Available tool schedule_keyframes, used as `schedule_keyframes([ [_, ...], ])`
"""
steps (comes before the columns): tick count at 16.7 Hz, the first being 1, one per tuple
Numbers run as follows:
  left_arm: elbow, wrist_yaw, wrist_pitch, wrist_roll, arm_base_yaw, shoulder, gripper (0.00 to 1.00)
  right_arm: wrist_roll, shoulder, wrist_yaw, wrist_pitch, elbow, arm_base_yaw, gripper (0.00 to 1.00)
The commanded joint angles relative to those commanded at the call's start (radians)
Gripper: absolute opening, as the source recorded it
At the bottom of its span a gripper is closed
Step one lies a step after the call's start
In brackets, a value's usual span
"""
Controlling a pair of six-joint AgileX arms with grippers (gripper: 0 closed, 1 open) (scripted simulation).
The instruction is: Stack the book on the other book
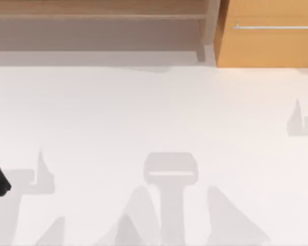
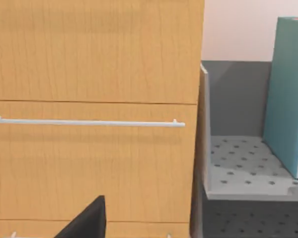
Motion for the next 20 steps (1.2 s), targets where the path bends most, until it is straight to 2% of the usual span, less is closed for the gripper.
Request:
schedule_keyframes([
  [7, 0.000, 0.000, 0.000, 0.000, 0.000, 0.000, 1.00, -0.003, 0.776, -0.138, 0.214, 0.486, -0.147, 1.00],
  [11, 0.000, 0.000, 0.000, 0.000, 0.000, 0.000, 1.00, -0.004, 1.102, -0.201, 0.311, 0.706, -0.214, 1.00],
  [15, 0.000, 0.000, 0.000, 0.000, 0.000, 0.000, 1.00, -0.005, 1.279, -0.239, 0.371, 0.843, -0.255, 1.00],
  [20, 0.000, 0.000, 0.000, 0.000, 0.000, 0.000, 1.00, -0.005, 1.312, -0.246, 0.383, 0.869, -0.263, 1.00],
])
